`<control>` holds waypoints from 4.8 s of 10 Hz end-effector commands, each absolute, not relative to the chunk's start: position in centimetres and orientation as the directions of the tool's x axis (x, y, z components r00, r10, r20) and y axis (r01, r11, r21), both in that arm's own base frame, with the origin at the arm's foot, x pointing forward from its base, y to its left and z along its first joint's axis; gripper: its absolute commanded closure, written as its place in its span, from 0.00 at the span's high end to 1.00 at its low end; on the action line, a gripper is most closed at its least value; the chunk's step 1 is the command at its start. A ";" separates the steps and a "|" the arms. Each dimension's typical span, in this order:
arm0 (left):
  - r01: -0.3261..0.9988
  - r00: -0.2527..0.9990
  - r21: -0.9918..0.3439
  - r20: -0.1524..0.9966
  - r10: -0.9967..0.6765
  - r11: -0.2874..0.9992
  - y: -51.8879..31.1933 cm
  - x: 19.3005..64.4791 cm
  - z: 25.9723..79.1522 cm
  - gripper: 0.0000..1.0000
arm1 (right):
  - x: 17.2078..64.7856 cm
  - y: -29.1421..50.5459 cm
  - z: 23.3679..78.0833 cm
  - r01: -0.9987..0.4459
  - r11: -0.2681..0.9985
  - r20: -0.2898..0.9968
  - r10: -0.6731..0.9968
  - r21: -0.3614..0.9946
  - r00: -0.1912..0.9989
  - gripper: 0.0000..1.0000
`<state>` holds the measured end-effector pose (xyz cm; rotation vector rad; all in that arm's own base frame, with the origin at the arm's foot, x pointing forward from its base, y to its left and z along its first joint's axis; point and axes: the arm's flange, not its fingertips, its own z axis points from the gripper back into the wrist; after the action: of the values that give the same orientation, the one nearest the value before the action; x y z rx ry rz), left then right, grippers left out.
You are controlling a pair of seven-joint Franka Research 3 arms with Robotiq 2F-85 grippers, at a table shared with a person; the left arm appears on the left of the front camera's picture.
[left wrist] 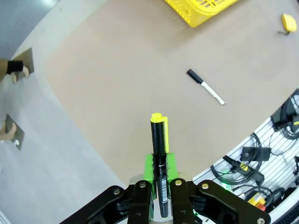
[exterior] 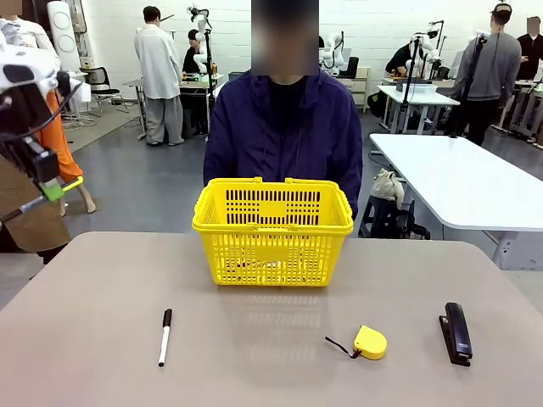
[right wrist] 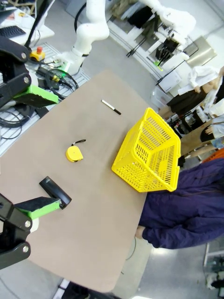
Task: Place the items the person wants into the basket.
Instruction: Pick up the item the person points to and place it in the Market Basket.
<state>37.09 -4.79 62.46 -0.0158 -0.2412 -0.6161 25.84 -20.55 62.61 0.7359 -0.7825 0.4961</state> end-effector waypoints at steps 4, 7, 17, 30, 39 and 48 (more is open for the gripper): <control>0.612 0.762 0.067 0.217 -0.610 0.788 -6.4 38.1 63.5 0.00 | 26.0 -20.4 62.5 -0.661 0.634 0.792 0.121 0.402 0.598 1.00; 0.612 0.762 0.067 0.217 -0.610 0.788 -6.4 38.1 63.5 0.00 | 26.0 -20.4 62.5 -0.661 0.634 0.792 0.121 0.402 0.598 1.00; 0.922 0.285 0.265 0.031 -0.958 0.282 -26.1 51.0 64.5 0.12 | 26.0 -20.4 62.5 -0.661 0.634 0.792 0.121 0.402 0.598 1.00; 0.975 0.140 0.165 0.078 -0.987 0.151 -35.4 58.1 51.6 0.12 | 26.0 -20.4 62.5 -0.661 0.634 0.792 0.121 0.402 0.598 1.00; 0.992 0.100 0.071 0.064 -0.993 0.104 -37.3 61.5 47.7 0.12 | 26.0 -20.4 62.5 -0.661 0.634 0.792 0.121 0.402 0.598 1.00; 0.996 0.067 -0.058 -0.016 -0.998 0.068 -39.4 64.6 42.2 0.12 | 26.0 -20.4 62.5 -0.661 0.634 0.792 0.121 0.402 0.598 1.00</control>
<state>63.07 -38.58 41.01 -0.0538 0.0456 -1.4678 25.82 -20.53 62.64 0.7356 -0.7818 0.4970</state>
